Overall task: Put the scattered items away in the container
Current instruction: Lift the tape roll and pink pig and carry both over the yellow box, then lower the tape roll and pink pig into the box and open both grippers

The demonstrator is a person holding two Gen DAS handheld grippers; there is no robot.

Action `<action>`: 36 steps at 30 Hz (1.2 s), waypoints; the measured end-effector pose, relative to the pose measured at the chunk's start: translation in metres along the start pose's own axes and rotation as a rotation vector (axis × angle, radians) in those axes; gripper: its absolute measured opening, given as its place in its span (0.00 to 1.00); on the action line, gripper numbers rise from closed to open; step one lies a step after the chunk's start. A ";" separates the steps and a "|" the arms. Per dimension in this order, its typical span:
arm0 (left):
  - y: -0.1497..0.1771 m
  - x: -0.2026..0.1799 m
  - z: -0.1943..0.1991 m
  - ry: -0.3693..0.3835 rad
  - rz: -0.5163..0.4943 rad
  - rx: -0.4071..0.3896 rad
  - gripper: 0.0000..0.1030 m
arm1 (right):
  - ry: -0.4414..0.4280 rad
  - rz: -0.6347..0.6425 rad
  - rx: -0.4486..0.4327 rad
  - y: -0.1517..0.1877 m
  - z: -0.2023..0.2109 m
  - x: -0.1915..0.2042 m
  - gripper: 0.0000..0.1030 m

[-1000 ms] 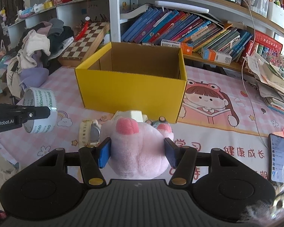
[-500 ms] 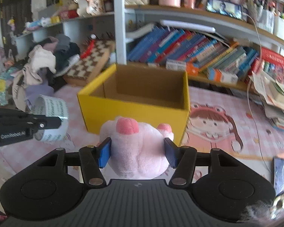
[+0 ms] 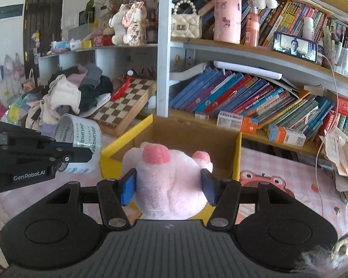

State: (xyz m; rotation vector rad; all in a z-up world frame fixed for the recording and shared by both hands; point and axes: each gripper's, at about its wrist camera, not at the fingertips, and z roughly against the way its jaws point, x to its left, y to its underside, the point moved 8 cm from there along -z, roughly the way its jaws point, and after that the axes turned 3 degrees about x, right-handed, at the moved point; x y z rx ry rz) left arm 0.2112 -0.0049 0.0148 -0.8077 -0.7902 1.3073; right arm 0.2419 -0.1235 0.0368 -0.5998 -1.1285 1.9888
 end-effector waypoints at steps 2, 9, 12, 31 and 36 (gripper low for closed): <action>-0.006 -0.002 -0.005 0.003 -0.020 0.001 0.03 | -0.006 0.011 -0.003 -0.006 -0.007 -0.006 0.54; -0.024 -0.008 -0.032 0.010 -0.086 0.016 0.03 | -0.028 0.048 -0.012 -0.025 -0.030 -0.028 0.54; -0.029 -0.010 -0.048 0.009 -0.112 0.031 0.03 | -0.038 0.064 -0.016 -0.034 -0.040 -0.038 0.54; -0.024 -0.011 -0.153 0.063 -0.319 0.261 0.04 | -0.133 0.421 0.197 -0.027 -0.152 -0.055 0.54; -0.018 -0.015 -0.174 0.074 -0.383 0.324 0.04 | -0.159 0.534 0.290 -0.023 -0.179 -0.053 0.54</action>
